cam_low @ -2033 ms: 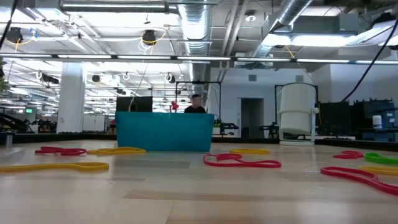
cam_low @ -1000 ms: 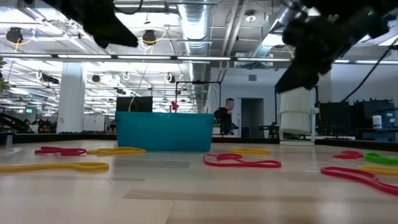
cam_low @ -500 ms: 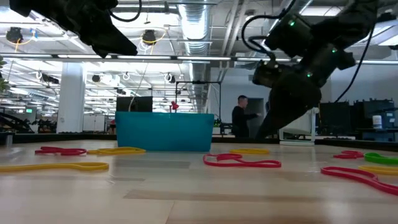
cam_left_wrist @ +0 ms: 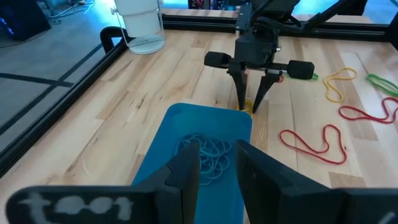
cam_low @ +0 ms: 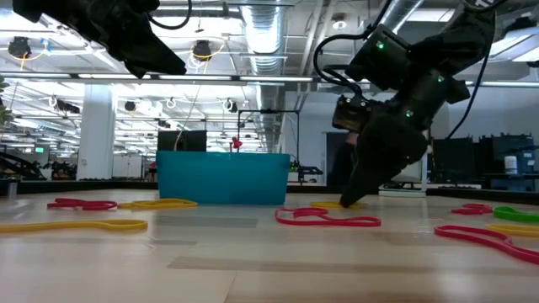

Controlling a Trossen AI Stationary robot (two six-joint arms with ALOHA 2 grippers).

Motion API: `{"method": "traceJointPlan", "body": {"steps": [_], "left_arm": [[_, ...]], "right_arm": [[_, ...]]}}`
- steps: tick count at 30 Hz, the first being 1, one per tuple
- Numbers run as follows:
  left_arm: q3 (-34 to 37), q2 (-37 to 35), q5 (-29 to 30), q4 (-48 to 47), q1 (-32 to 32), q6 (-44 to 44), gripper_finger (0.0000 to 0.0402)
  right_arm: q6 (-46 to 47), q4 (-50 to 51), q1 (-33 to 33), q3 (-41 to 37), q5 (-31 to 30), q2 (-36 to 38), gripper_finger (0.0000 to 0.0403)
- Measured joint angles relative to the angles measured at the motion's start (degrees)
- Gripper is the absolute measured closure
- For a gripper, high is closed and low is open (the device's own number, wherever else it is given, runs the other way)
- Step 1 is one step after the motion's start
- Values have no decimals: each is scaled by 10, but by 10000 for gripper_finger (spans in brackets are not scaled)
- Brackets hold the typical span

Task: Pick and place items into bin
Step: Put the yellow rubber band into the blue bin

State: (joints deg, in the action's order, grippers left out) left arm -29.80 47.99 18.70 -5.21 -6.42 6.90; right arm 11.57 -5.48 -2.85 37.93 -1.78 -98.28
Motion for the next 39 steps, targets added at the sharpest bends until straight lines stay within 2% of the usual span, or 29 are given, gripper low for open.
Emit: {"method": "traceJointPlan", "body": {"steps": [4, 11, 16, 20, 24, 30, 39], "left_arm": [[0, 0, 0, 0, 0, 0, 310], [0, 0, 0, 0, 0, 0, 310], [0, 0, 0, -1, 0, 0, 310], [0, 0, 0, -1, 0, 0, 310], [0, 0, 0, -2, 0, 0, 310], [0, 0, 0, -3, 0, 0, 310], [0, 0, 1, -5, 0, 0, 310]], "right_arm": [[4, 2, -1, -1, 0, -1, 319], [19, -9, -19, 0, 10, 12, 396], [2, -2, -33, 46, 30, 78, 398], [-51, 7, -31, 97, 21, 129, 399], [-131, -42, -24, 153, 20, 151, 401], [-174, -57, 13, 225, 21, 77, 402], [-142, -52, 60, 296, 32, -101, 402]]}}
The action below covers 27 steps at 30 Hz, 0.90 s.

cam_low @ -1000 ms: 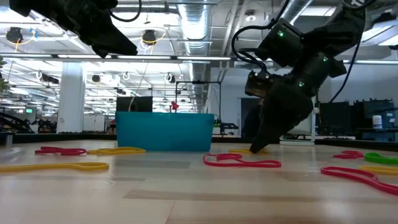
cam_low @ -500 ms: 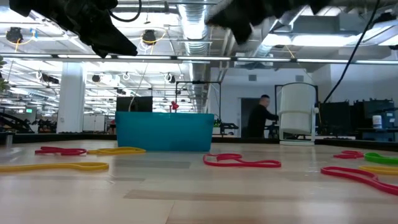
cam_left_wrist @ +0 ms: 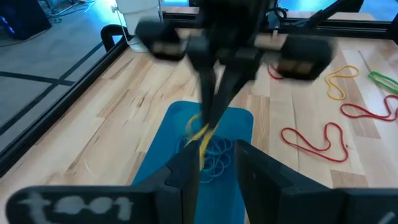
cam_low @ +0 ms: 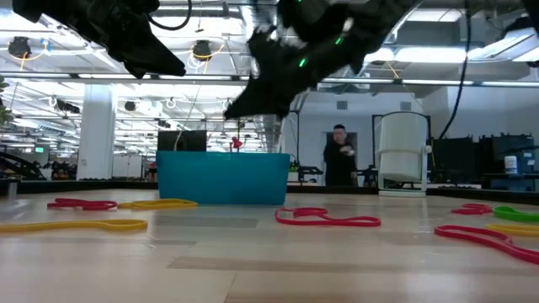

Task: Pick and place items into bin
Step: Put the yellow rubber band into the blue bin

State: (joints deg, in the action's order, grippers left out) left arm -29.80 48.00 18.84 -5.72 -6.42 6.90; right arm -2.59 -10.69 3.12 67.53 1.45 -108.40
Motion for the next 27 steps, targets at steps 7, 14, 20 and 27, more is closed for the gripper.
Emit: {"method": "traceJointPlan", "body": {"steps": [7, 14, 20, 27], "left_arm": [[0, 0, 1, 0, 0, -8, 310], [0, 0, 1, -3, 0, -8, 310], [0, 0, 1, -4, 0, -2, 310], [0, 0, -4, -5, 0, 0, 310]], "right_arm": [[-3, 94, 11, 81, 4, -93, 403], [-9, 277, 12, 175, 2, -154, 403], [-78, 321, 10, 204, 13, -156, 370], [-79, 335, 11, 232, 13, -146, 311]]}}
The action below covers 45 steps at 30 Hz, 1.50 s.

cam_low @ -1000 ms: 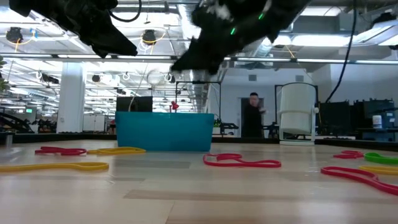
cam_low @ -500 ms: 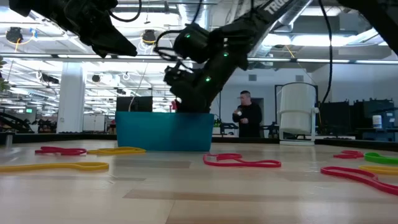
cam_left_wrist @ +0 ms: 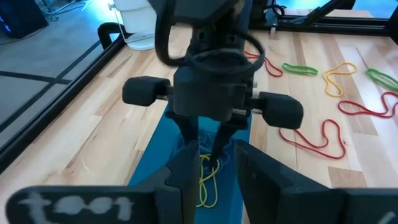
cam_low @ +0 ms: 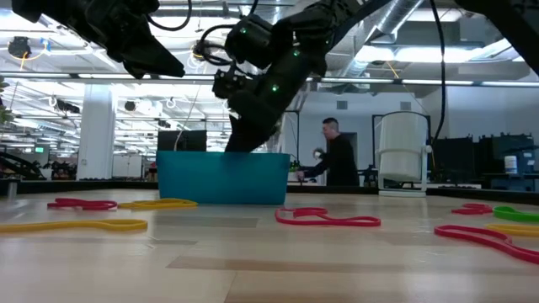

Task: Pick and place items into bin
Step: Put the yellow rubber band into the blue bin

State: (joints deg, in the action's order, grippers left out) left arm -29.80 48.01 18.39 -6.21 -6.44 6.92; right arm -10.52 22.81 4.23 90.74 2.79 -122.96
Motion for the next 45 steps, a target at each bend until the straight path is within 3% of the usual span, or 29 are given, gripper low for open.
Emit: {"method": "traceJointPlan", "body": {"steps": [5, 15, 22, 27, 31, 35, 40, 45], "left_arm": [[0, 0, 0, -8, 0, 5, 310], [0, 0, -2, -15, 0, 27, 310], [0, 0, -6, -26, 0, 45, 310], [0, 3, -23, -32, -1, 135, 310], [0, 48, -26, -29, -18, 169, 310], [-1, 126, -65, 14, -34, 225, 310], [-31, 229, -77, 10, -38, 326, 310], [-85, 313, -81, -26, -54, 415, 310]], "right_arm": [[3, 25, -1, 4, 0, 6, 291], [10, 76, -38, 3, 8, 92, 296], [-52, 35, -84, 3, 140, 86, 296], [-15, 29, -112, 3, 134, 66, 296], [14, 41, -120, 3, 133, 72, 296], [11, 79, -122, 3, 126, 107, 296], [10, 160, -115, 3, 74, 166, 296], [-24, 265, -109, 3, 63, 237, 296]]}}
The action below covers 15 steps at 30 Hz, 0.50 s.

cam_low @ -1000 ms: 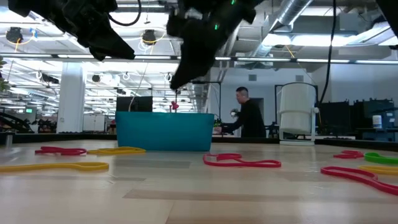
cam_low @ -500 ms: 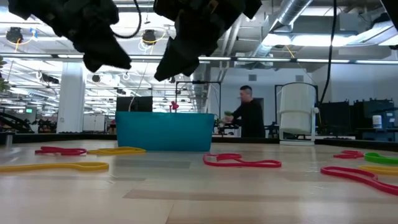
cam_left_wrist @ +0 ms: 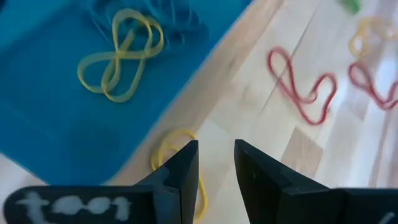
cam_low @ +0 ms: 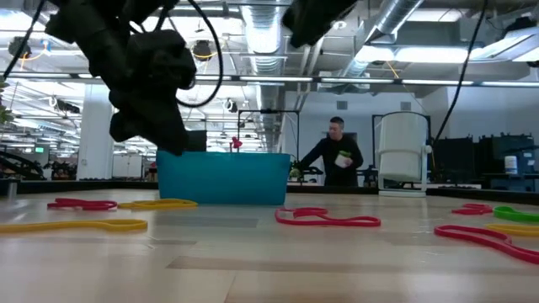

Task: Pick and place items into bin
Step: Put the yellow rubber band into the blue bin

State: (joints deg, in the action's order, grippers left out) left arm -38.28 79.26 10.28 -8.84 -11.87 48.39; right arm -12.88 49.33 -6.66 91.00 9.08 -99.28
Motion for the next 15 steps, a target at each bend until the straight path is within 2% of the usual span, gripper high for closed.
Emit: {"method": "traceJointPlan", "body": {"steps": [4, 9, 12, 15], "left_arm": [[-63, 49, 5, -94, -15, 32, 310], [-135, 91, 24, -230, -26, 79, 310], [-154, 116, 14, -238, -29, 100, 310], [-153, 140, -4, -236, -30, 112, 310]], "right_arm": [[0, 48, 15, 0, 0, 74, 296], [-1, 48, 43, 0, -2, 166, 296], [-2, 47, 57, -13, -2, 212, 296], [-11, 37, 69, -60, -2, 257, 296]]}}
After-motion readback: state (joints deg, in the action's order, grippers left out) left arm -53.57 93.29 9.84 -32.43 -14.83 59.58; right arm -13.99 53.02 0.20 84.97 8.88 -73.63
